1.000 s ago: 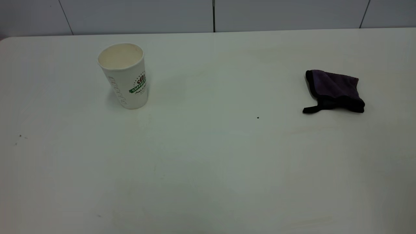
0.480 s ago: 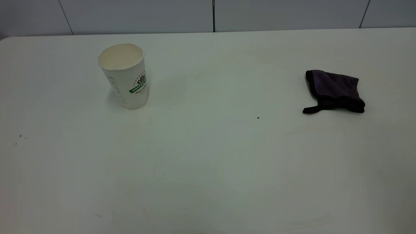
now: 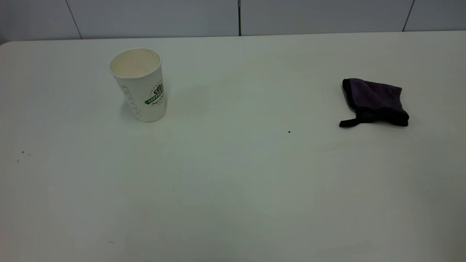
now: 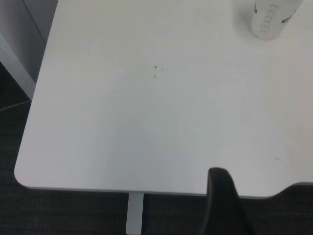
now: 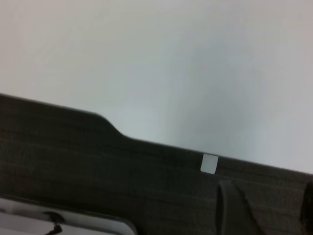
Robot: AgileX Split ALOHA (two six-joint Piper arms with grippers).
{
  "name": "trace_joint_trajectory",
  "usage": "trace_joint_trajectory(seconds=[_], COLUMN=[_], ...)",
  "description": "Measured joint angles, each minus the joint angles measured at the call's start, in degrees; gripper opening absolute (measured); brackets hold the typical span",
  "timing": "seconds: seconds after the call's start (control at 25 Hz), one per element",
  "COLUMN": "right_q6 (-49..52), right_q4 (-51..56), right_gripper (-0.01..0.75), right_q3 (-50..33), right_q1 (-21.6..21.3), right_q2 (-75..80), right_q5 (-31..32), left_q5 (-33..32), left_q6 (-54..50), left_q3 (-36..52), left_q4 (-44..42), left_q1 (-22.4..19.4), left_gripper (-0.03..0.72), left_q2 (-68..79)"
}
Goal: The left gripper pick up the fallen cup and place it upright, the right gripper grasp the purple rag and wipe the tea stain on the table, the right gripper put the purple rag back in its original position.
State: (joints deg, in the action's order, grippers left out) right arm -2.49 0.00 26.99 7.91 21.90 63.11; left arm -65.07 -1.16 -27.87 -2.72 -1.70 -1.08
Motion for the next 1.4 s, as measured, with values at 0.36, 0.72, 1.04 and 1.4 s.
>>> trace_joint_trajectory(seconds=[0.36, 0.72, 1.04, 1.4], right_q6=[0.0, 0.0, 0.0, 0.0], right_q4=[0.0, 0.0, 0.0, 0.0], right_gripper=[0.271, 0.237, 0.238, 0.238], right_q3=[0.0, 0.0, 0.0, 0.0], right_q1=[-8.4, -8.7, -8.7, -8.7], right_q2=[-13.6, -21.8, -22.8, -22.8], right_q5=[0.6, 1.0, 1.1, 1.2], left_q5=[0.0, 0.0, 0.0, 0.0], left_q6=[0.0, 0.0, 0.0, 0.0], left_q3=[0.0, 0.0, 0.0, 0.0], left_q4=[0.0, 0.0, 0.0, 0.0], left_q1=[0.0, 0.0, 0.0, 0.0], left_gripper=[0.472, 0.472, 0.472, 0.472], left_q2=[0.0, 0.0, 0.0, 0.0])
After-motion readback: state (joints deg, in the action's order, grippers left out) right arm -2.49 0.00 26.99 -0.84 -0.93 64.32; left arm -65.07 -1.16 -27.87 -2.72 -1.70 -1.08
